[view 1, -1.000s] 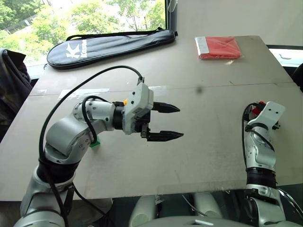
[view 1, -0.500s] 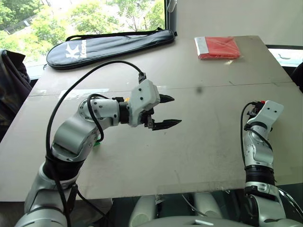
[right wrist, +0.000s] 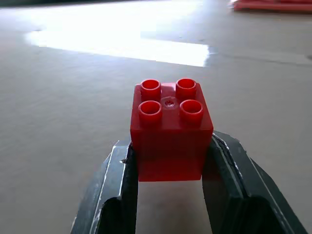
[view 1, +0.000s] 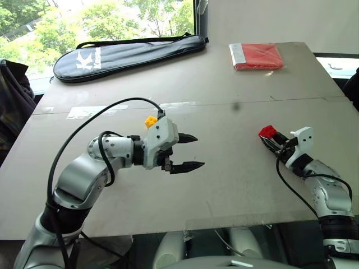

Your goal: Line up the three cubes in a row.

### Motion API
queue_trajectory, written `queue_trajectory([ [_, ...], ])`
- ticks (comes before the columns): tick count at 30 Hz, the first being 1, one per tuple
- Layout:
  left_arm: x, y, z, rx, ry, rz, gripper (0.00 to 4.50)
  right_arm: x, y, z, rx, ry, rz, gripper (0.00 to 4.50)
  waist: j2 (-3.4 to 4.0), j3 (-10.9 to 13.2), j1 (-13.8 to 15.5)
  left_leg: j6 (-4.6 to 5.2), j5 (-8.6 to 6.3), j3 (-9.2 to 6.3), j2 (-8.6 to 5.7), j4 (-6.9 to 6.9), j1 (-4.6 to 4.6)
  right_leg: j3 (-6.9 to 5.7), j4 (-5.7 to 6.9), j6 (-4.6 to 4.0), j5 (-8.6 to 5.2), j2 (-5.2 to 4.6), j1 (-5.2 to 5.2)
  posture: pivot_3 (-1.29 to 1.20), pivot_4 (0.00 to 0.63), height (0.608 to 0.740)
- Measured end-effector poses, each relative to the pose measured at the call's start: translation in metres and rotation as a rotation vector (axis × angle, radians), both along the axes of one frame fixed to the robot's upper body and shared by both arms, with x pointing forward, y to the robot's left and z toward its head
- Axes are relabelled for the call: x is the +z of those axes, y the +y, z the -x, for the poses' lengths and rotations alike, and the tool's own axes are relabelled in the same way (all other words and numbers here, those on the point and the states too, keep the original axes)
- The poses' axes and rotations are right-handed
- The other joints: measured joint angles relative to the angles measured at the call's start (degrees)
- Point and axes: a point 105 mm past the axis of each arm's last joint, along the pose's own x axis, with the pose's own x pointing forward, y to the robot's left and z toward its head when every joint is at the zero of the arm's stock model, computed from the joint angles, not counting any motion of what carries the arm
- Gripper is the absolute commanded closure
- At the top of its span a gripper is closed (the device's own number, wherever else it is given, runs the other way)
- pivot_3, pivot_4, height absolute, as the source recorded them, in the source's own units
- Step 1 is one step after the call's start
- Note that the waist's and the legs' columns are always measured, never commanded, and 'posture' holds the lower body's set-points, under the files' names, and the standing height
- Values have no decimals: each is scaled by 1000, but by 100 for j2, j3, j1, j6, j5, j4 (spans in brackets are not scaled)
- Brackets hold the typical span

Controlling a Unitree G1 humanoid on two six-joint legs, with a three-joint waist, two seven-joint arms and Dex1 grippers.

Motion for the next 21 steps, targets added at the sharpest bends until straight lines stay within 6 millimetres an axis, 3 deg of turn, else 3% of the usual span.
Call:
queue_trajectory([
  [3,-2,1,1,-7,-15,-3,678,-11,15,17,320,33,84,3221,-8,6,-4,0,0,1,2,5,2,1,0,0,0,5,2,0,150,740],
  [9,-17,2,7,0,1,-6,678,-8,18,17,615,36,131,3221,-17,12,13,-26,13,-2,7,6,-3,1,-1,-2,1,0,-2,0,150,740],
  [21,-34,7,18,23,16,-29,678,-11,18,7,758,-17,266,3221,-20,12,20,-28,14,-1,3,8,-1,-4,0,-4,3,-14,0,0,150,740],
])
